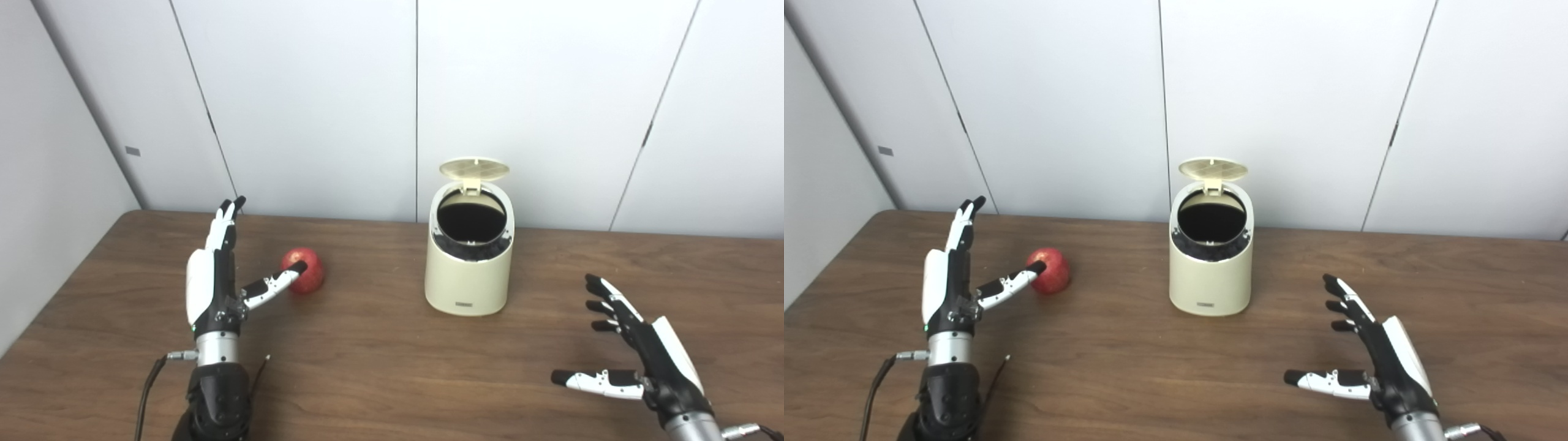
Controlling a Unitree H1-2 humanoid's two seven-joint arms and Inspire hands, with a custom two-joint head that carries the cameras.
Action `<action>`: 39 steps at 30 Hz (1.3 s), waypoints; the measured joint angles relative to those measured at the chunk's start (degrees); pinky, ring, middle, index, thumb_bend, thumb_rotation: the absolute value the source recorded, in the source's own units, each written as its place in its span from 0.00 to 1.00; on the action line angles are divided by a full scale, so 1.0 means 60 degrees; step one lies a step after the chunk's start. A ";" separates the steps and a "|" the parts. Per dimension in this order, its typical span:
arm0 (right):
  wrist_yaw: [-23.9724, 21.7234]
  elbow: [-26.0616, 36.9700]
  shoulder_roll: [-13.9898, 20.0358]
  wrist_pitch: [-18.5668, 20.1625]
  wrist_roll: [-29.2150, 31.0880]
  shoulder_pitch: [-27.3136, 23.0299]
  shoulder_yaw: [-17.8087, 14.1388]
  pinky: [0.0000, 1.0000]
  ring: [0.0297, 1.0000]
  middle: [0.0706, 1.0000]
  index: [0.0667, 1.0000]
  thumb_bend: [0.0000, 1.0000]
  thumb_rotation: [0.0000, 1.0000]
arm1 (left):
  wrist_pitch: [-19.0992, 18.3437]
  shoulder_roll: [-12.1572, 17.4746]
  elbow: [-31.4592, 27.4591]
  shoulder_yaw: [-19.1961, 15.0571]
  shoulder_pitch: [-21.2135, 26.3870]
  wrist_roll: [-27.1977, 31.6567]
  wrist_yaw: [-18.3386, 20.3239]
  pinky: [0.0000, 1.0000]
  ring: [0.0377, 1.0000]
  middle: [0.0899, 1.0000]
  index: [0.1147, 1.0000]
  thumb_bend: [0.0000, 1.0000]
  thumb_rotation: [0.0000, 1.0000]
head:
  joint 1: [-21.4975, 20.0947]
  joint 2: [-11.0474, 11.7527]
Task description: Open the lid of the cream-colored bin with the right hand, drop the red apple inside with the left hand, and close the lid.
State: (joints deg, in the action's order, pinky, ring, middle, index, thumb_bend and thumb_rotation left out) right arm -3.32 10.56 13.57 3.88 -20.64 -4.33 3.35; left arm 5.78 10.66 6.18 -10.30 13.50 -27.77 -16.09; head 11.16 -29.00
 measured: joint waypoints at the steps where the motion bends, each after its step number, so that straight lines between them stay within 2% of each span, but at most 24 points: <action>1: -0.0002 0.0025 0.0011 0.0004 -0.0012 0.0000 -0.0001 0.75 0.85 0.90 0.91 0.79 0.15 | -0.0159 0.0092 0.0000 0.0038 0.0039 0.0102 0.0143 0.94 1.00 0.96 0.96 0.88 0.24 | 0.0000 0.0000; 8: -0.0036 0.0252 0.0015 0.0017 -0.0012 -0.0004 -0.0013 0.75 0.85 0.91 0.92 0.78 0.15 | -0.1003 0.0646 -0.0002 0.0547 0.0134 0.0388 0.1169 0.89 0.97 0.89 0.93 0.94 0.25 | -0.0015 -0.0058; 13: -0.0043 0.0281 0.0016 0.0017 -0.0007 -0.0004 -0.0035 0.74 0.85 0.90 0.91 0.77 0.14 | -0.1106 0.0688 0.0128 0.0722 0.0133 0.0470 0.1244 0.87 0.95 0.89 0.93 0.94 0.26 | -0.0044 -0.0117; 16: -0.0059 0.0365 0.0017 0.0025 -0.0005 0.0002 -0.0053 0.73 0.84 0.90 0.91 0.77 0.14 | -0.1108 0.0787 0.0522 0.0843 0.0139 0.0450 0.1234 0.84 0.93 0.87 0.92 0.94 0.25 | -0.0073 -0.0117; 23: -0.0086 0.0546 0.0016 0.0041 -0.0007 0.0002 -0.0066 0.74 0.84 0.91 0.91 0.77 0.13 | -0.1515 0.0936 0.0944 0.1343 0.0133 -0.0215 0.1169 0.77 0.89 0.82 0.88 0.92 0.24 | -0.0073 -0.0190; 26: -0.0161 0.0550 0.0017 0.0044 -0.0003 0.0003 -0.0068 0.74 0.84 0.91 0.91 0.77 0.13 | -0.1532 0.0946 0.1062 0.1573 0.0145 -0.0607 0.0879 0.71 0.84 0.80 0.86 0.90 0.24 | -0.0073 -0.0190; 29: -0.0201 0.0577 0.0035 0.0047 -0.0012 0.0007 -0.0073 0.73 0.84 0.90 0.91 0.77 0.14 | -0.1435 0.1088 0.1400 0.1898 0.0253 -0.1164 0.0307 0.63 0.79 0.76 0.84 0.88 0.24 | -0.0103 -0.0220; 31: -0.0224 0.0596 0.0052 0.0059 -0.0022 0.0009 -0.0085 0.73 0.84 0.90 0.91 0.77 0.16 | -0.1308 0.1198 0.1710 0.2086 0.0362 -0.1405 0.0016 0.62 0.78 0.74 0.84 0.87 0.23 | -0.0146 -0.0249; 35: -0.0235 0.0645 0.0058 0.0105 -0.0022 0.0026 -0.0119 0.73 0.84 0.90 0.90 0.77 0.15 | -0.1144 0.1184 0.2061 0.2154 0.0515 -0.1402 -0.0340 0.59 0.73 0.70 0.80 0.86 0.20 | -0.0161 -0.0278; 39: -0.0238 0.0707 0.0083 0.0129 -0.0019 0.0048 -0.0152 0.74 0.84 0.90 0.90 0.77 0.15 | -0.0867 0.1051 0.2394 0.2014 0.0648 -0.0946 -0.0613 0.59 0.70 0.65 0.75 0.83 0.16 | -0.0161 -0.0278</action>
State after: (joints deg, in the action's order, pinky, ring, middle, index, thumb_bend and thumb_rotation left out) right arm -4.74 14.80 14.07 4.66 -20.75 -4.04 2.44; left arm 0.57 16.96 20.54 1.78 17.39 -33.44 -19.76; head 10.20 -30.67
